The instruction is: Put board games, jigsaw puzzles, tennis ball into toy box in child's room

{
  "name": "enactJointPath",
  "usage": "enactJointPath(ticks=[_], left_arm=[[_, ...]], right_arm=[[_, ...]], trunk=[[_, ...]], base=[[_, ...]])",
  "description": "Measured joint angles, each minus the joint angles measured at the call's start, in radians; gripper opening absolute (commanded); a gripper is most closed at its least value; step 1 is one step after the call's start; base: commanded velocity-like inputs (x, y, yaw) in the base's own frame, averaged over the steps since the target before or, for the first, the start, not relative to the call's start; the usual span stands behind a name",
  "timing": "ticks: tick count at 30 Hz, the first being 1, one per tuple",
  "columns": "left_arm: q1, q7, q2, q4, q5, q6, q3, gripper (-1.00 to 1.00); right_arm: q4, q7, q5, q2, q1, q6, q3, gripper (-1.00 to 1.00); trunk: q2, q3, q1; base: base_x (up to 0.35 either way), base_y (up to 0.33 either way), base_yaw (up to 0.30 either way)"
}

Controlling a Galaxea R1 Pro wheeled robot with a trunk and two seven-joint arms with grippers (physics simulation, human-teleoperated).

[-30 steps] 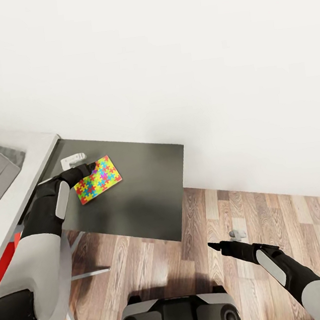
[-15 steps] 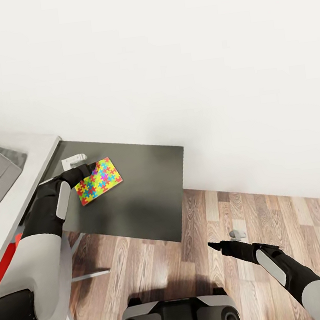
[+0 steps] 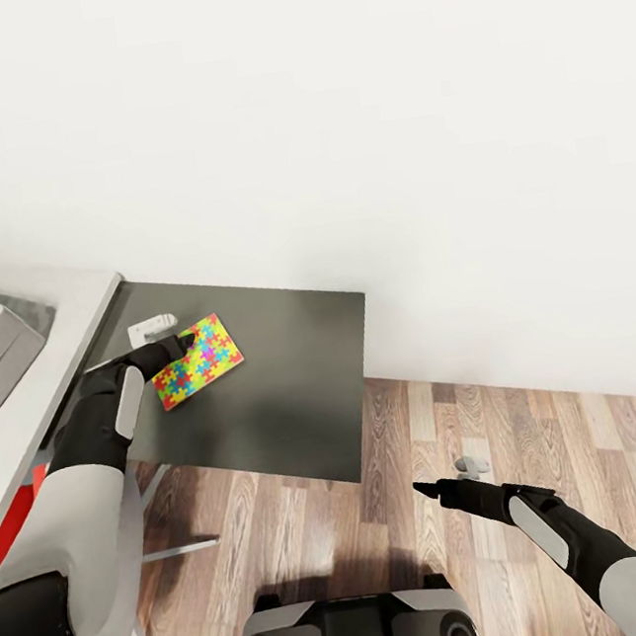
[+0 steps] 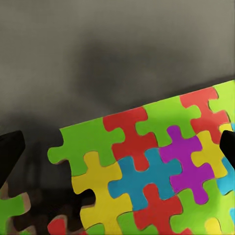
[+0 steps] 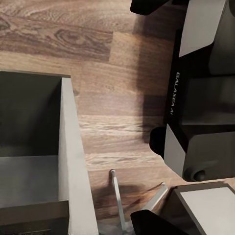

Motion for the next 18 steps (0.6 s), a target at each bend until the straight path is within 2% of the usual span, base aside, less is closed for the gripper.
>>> enactJointPath(ticks=[18], left_arm=[[0.000, -0.002, -0.001, 0.002, -0.003, -0.003, -0.003, 1.00]], right_arm=[[0.000, 0.000, 0.000, 0.000, 0.000, 0.000, 0.006, 1.00]], trunk=[[0.000, 0.000, 0.000]], base=[[0.000, 0.000, 0.000]])
